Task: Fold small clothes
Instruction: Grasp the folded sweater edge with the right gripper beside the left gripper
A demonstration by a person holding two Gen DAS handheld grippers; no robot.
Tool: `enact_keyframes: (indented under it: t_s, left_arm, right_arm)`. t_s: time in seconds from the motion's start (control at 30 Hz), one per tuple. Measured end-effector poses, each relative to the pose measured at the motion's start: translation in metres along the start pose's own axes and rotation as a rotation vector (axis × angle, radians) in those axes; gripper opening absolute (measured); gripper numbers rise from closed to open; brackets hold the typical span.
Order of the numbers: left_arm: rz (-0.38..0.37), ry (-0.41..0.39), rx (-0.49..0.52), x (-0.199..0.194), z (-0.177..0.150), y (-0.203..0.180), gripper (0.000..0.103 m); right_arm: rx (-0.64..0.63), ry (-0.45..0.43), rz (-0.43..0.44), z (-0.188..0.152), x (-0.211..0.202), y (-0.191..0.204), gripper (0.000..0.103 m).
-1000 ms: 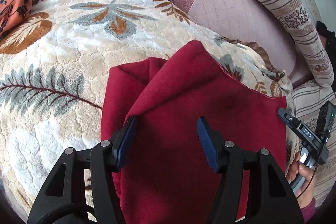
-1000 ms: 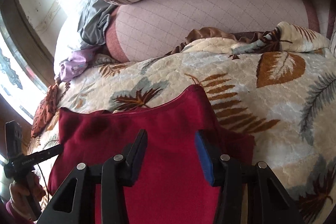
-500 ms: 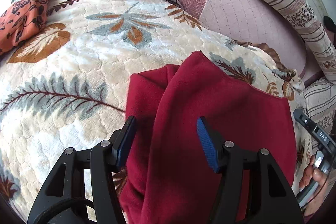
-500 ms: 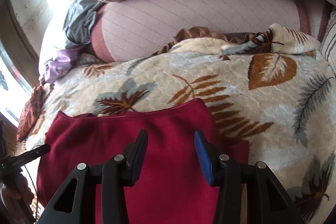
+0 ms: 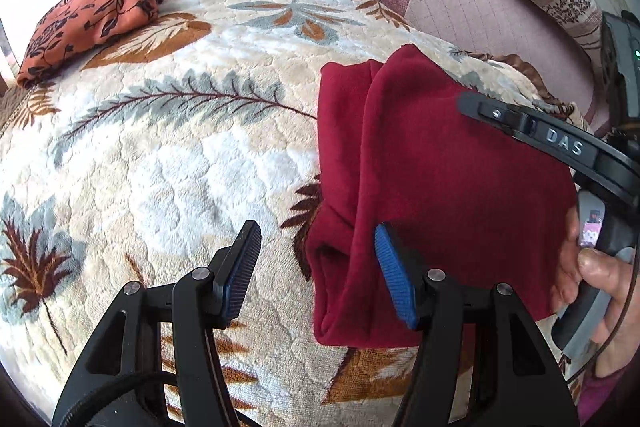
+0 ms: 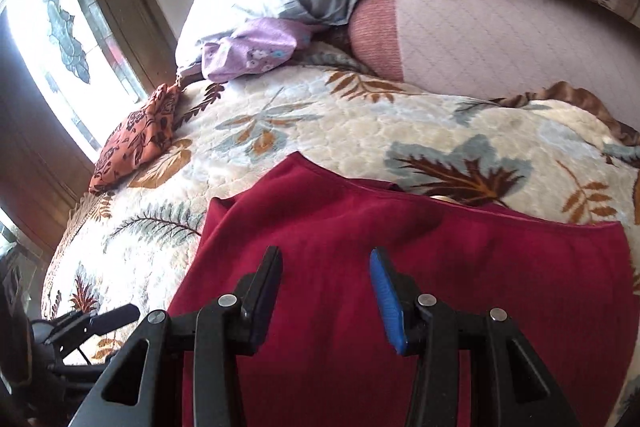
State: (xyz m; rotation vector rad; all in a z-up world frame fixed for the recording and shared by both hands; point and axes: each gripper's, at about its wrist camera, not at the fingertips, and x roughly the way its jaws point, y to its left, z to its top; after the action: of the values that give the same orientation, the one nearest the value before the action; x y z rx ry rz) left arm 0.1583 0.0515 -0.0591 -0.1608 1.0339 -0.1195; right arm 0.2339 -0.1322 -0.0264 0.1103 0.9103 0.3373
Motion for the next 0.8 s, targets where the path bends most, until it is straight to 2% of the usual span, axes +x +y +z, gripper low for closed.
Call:
enact_keyframes:
  t_s: [0.2,0.5,0.63,0.8]
  left_arm:
    - [-0.043,0.005,-0.014,0.006,0.000,0.006,0.060]
    - [-0.071,0.012,-0.006,0.011,0.003,0.008,0.060]
    - [-0.070,0.011,0.007,0.009,0.000,0.008,0.060]
    - [-0.077,0.012,0.002,0.009,-0.001,0.011,0.060]
  right_arm:
    - [-0.052,0.016,-0.035,0.016,0.040,0.036,0.039]
    - [-0.038,0.068,-0.094,0.023,0.091,0.042,0.036]
    - [-0.031,0.085,-0.094,0.029,0.090,0.042,0.036]
    - [0.006,0.056,-0.059,0.028,0.065,0.039,0.036]
